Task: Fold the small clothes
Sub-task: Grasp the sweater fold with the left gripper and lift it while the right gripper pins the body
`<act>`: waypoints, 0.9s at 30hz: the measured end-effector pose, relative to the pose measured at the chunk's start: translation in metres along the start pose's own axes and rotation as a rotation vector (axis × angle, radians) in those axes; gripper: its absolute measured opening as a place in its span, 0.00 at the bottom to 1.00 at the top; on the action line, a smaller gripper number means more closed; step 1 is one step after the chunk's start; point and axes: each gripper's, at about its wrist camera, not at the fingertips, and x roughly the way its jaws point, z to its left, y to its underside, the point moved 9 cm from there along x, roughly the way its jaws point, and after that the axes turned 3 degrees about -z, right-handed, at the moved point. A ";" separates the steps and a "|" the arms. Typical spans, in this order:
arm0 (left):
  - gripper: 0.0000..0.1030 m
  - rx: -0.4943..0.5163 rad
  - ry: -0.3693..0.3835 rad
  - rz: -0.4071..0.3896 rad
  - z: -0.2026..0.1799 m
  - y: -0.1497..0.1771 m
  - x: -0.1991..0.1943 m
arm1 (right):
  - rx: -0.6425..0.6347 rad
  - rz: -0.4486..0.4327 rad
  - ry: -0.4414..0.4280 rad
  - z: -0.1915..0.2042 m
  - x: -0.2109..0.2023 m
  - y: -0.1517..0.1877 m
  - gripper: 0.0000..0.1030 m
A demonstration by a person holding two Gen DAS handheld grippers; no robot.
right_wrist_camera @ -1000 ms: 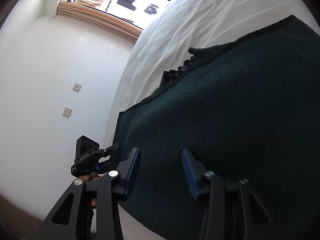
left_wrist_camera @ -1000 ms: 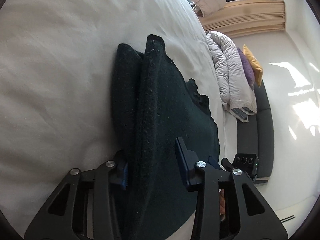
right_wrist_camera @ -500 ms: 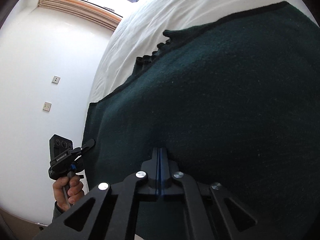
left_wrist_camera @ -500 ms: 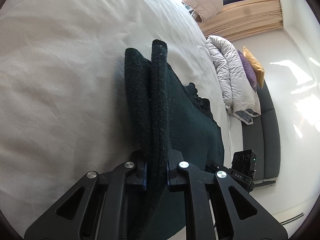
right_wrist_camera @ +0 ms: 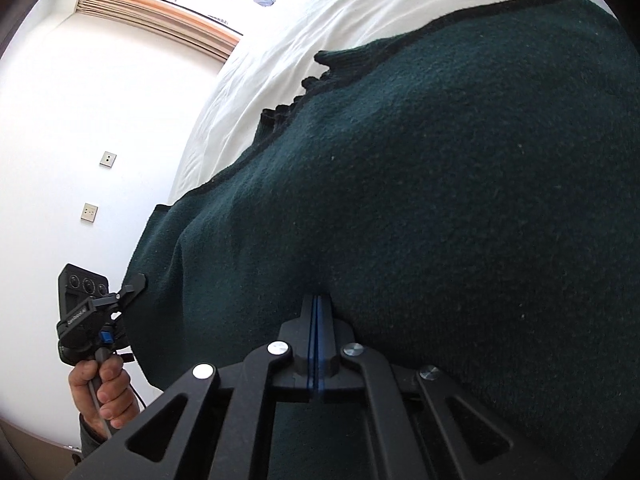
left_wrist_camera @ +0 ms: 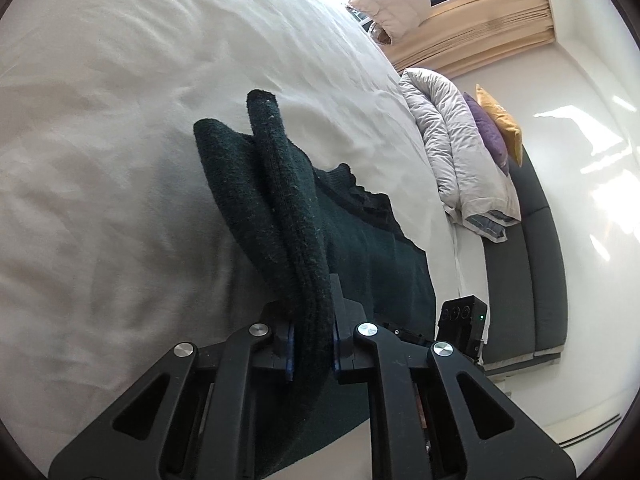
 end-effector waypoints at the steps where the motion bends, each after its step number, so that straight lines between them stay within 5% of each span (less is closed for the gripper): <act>1: 0.10 0.009 -0.005 -0.002 -0.007 0.000 -0.001 | -0.005 -0.003 -0.006 0.000 0.000 0.000 0.00; 4: 0.10 0.029 -0.015 -0.004 -0.027 0.003 -0.004 | -0.021 -0.030 -0.053 0.008 -0.008 -0.001 0.05; 7: 0.10 0.059 -0.022 -0.001 -0.057 0.006 -0.001 | -0.009 -0.090 -0.161 0.014 -0.034 0.001 0.46; 11: 0.10 0.091 -0.039 0.018 -0.096 0.015 0.015 | -0.045 -0.122 -0.146 0.006 -0.056 0.001 0.48; 27: 0.10 0.195 -0.114 0.157 -0.243 0.088 0.155 | 0.277 -0.260 -0.480 -0.081 -0.131 -0.018 0.52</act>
